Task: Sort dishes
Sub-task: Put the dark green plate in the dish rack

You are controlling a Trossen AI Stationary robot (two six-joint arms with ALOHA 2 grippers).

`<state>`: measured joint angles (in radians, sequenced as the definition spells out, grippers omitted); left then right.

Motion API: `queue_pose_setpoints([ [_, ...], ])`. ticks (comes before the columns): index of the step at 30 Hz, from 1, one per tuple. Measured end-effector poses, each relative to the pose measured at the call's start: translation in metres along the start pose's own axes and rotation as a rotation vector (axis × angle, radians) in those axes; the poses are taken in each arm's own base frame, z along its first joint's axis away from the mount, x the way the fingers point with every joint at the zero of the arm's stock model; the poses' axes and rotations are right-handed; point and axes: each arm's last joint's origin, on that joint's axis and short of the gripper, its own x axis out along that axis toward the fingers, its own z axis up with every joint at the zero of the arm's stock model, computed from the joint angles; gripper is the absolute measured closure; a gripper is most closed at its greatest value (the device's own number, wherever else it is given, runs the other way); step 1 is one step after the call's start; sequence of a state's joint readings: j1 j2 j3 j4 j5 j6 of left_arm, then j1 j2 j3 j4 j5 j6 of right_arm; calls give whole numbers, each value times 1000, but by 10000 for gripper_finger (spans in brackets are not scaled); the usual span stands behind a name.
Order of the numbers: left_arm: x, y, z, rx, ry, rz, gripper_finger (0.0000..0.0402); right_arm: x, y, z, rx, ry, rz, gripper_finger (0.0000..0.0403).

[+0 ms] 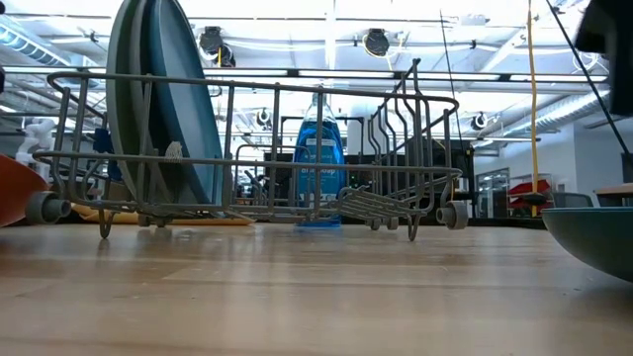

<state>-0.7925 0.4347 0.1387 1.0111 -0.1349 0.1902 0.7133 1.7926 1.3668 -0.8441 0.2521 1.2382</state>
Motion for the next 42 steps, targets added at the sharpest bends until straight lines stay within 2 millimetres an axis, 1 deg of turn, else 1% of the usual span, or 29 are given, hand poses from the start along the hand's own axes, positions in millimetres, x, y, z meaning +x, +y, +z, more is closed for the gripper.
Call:
queue_pose_setpoints([
  [5, 0, 0, 0, 4, 2, 0, 265, 14, 17, 14, 109, -10, 170, 220],
  [8, 0, 0, -1, 5, 6, 0, 265, 28, 25, 17, 150, 6, 229, 220],
  [11, 0, 0, -1, 6, 8, -1, 265, 44, 27, 13, 184, 80, 224, 220],
  [15, 0, 0, -1, 6, 10, -1, 265, 56, 27, 8, 239, 119, 192, 220],
  [20, 0, 0, -2, 10, 20, -3, 265, 63, 31, 11, 273, 108, 224, 220],
  [24, 0, -1, -3, 12, 30, -5, 265, 63, 30, 13, 290, 109, 225, 220],
  [28, 0, -1, -3, 13, 32, -5, 265, 64, 27, 14, 314, 117, 192, 220],
  [36, 0, -1, -3, 13, 33, -5, 265, 82, 24, 13, 361, 142, 142, 220],
  [39, 0, 0, -3, 12, 34, -3, 265, 88, 20, 11, 395, 171, 95, 220],
  [42, 0, 0, -3, 13, 34, -2, 265, 88, 15, 8, 420, 201, 37, 220],
])
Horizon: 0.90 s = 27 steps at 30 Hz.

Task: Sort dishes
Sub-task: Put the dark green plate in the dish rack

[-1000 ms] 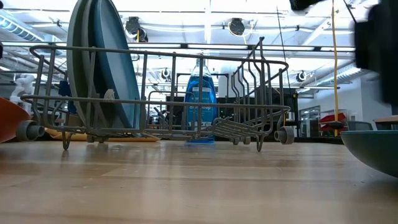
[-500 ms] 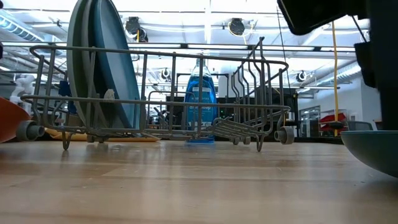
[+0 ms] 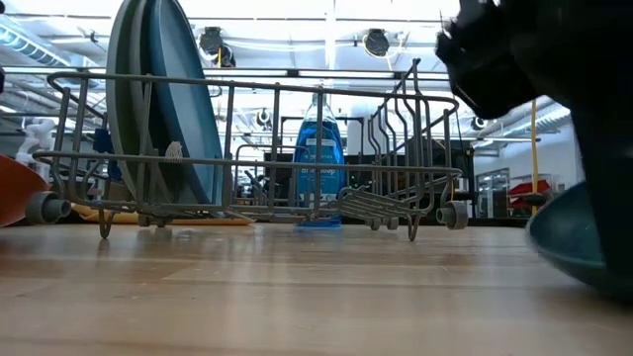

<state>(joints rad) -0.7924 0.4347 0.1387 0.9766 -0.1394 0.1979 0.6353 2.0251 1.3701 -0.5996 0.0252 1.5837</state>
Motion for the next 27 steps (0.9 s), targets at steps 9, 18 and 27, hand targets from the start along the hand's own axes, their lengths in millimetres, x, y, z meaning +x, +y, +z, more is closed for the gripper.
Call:
queue_pose_setpoints([
  [9, 0, 0, 0, -1, 0, 0, 265, -4, -17, -5, -6, -4, -174, 281],
  [18, 0, 0, 0, -1, -1, -1, 265, -7, -32, -8, -40, -28, -327, 352],
  [27, 0, 0, 0, -2, -1, -1, 265, -11, -35, -8, -100, -19, -367, 396],
])
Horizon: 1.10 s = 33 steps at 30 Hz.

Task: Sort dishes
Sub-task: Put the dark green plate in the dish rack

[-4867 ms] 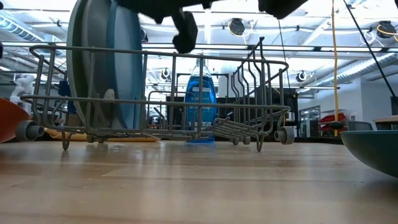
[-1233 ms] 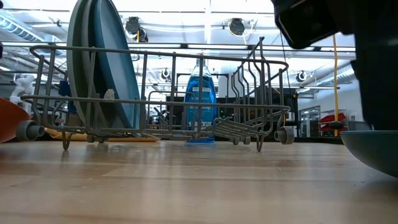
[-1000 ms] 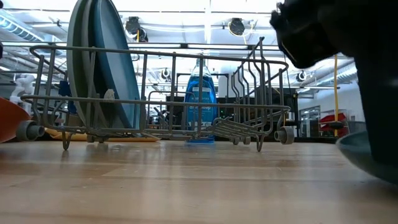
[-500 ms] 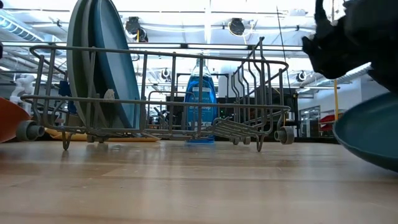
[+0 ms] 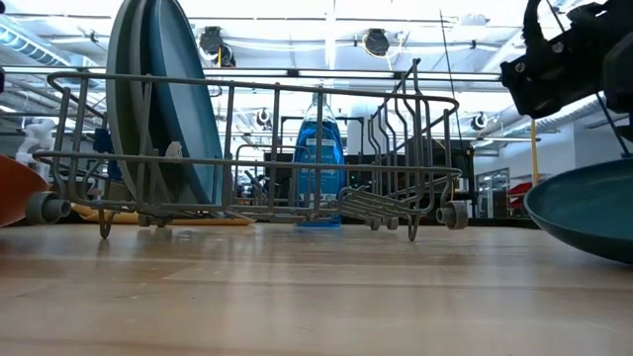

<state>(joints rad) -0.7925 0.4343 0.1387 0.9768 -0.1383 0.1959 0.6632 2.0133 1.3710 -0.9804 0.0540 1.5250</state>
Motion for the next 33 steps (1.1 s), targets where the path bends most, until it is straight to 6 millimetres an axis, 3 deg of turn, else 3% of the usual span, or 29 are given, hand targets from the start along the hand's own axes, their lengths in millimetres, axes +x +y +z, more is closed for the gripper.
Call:
queue_pose_setpoints([
  [5, 0, 0, 0, -2, 0, 0, 265, -19, 4, 2, -3, -65, 42, 401],
  [17, 0, 0, 0, -2, -1, 0, 265, -126, -16, -5, 95, -399, 105, 403],
  [26, 0, 0, 0, 2, -1, 1, 265, -206, -37, -19, 63, -847, 215, 403],
  [33, 0, 0, 0, 1, -2, 1, 265, -244, -37, -4, -87, -1196, 170, 403],
])
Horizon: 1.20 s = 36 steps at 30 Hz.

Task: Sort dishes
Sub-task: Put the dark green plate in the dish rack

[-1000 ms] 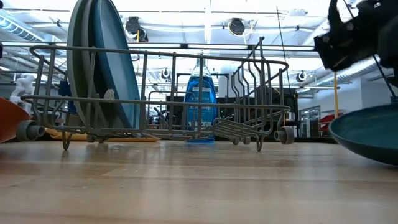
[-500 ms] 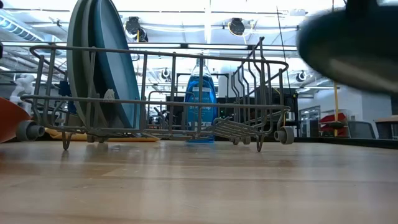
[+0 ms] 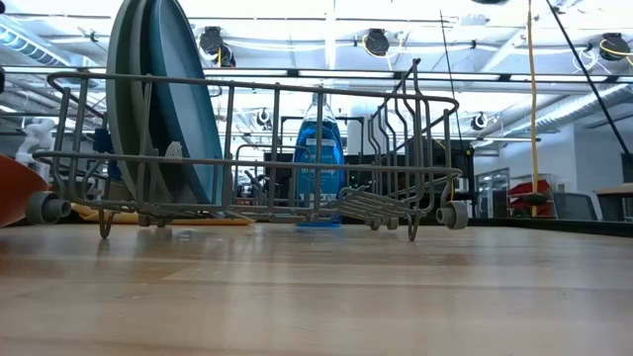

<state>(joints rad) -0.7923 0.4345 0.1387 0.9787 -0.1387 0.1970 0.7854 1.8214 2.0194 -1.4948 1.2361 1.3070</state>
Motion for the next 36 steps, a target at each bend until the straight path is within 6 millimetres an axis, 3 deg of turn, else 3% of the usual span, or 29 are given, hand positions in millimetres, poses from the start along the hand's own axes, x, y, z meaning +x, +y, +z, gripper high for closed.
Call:
queue_pose_setpoints([
  [7, 0, 0, 1, -1, -7, 9, 265, 24, 22, 29, -134, -88, 30, 403],
  [13, 0, 1, 1, -1, -1, 31, 265, 54, 47, 57, -232, -144, 245, 403],
  [18, 0, 1, 1, -2, -4, 32, 265, 91, 44, 65, -276, -154, 333, 403],
  [26, 0, 1, 2, -11, -19, 35, 265, 176, 27, 35, -161, -73, 474, 403],
  [31, 0, 1, 3, -13, -25, 36, 265, 224, 7, 2, -17, -84, 559, 403],
  [36, 0, 2, 3, -34, -32, 36, 265, 253, -20, -42, 138, -93, 618, 403],
])
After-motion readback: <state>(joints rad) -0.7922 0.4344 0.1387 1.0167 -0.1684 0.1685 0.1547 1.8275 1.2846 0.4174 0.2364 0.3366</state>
